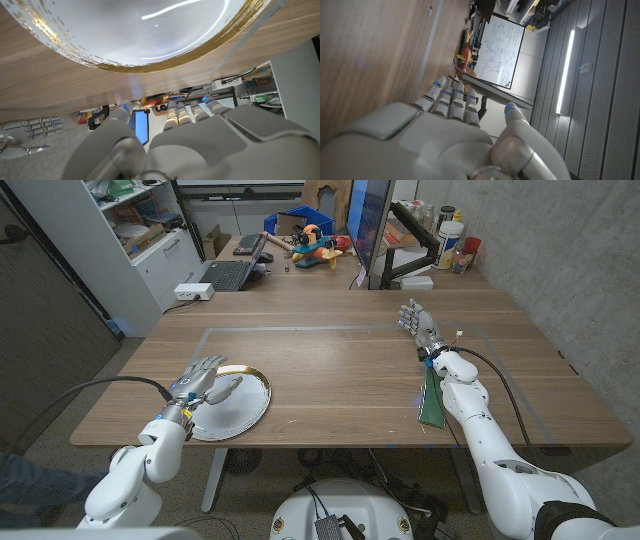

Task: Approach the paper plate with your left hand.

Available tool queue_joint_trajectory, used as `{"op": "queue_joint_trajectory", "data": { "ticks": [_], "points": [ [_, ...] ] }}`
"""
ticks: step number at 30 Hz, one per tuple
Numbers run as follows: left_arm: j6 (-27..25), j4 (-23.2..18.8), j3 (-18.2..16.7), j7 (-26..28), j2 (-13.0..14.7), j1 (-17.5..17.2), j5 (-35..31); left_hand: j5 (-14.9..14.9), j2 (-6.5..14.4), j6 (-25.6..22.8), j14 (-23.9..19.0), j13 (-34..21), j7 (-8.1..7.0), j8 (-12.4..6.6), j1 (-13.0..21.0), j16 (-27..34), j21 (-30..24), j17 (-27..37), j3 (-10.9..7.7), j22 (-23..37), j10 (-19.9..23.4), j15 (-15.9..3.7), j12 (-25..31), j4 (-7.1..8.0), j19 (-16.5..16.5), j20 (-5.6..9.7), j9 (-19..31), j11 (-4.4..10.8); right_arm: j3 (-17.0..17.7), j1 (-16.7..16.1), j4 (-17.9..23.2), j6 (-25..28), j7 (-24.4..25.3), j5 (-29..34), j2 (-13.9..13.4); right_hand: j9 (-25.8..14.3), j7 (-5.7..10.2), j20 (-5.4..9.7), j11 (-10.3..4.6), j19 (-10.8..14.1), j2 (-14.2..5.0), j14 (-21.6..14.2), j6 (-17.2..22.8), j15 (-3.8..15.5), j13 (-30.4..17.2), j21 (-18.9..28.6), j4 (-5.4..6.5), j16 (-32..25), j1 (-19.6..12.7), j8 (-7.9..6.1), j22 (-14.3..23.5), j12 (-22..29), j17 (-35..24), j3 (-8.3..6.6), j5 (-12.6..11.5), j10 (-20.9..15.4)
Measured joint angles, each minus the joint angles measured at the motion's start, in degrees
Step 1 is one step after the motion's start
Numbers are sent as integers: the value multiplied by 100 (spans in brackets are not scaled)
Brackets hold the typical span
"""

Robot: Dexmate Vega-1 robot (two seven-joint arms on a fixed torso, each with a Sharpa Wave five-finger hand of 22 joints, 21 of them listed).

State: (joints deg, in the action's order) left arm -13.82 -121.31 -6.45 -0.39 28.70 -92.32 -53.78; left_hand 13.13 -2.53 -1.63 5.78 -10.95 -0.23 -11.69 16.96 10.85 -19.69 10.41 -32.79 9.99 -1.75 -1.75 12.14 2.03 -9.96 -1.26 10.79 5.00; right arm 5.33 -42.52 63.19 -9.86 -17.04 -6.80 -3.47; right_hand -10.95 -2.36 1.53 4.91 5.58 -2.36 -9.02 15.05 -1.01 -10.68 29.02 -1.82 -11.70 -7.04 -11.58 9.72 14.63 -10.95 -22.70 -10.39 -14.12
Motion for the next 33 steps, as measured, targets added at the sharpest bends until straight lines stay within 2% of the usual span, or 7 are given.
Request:
{"op": "queue_joint_trajectory", "data": {
  "ticks": [13, 33],
  "points": [
    [-258, 144, 242, 90, 177, 97, -129, 0, 5, -40, -43, 0, -40, 0, 5, 0, 22, 0, -24, 0, 31, -17, 0, -23, 0, 1, 0, 31, -2, 80, -145, -27, 12, 10, 3, 0, 0, 0, 21, 0, 0, 0, 0, 0, 0, -20, 0, 26, 0, 0, 0, 0, 0, 0, 0, -21],
    [-387, 326, 474, 191, 242, 227, 21, 0, 13, -72, -88, -12, -71, 0, 58, -1, 64, 0, -24, 25, 62, -33, 0, -22, 0, 1, 0, 62, -24, 156, -190, 3, 1, 53, -22, 0, 0, -18, 21, 22, 0, 1, 0, -1, 0, -63, -33, 25, 0, 0, 0, -23, 0, -3, 0, -21]
  ]
}}
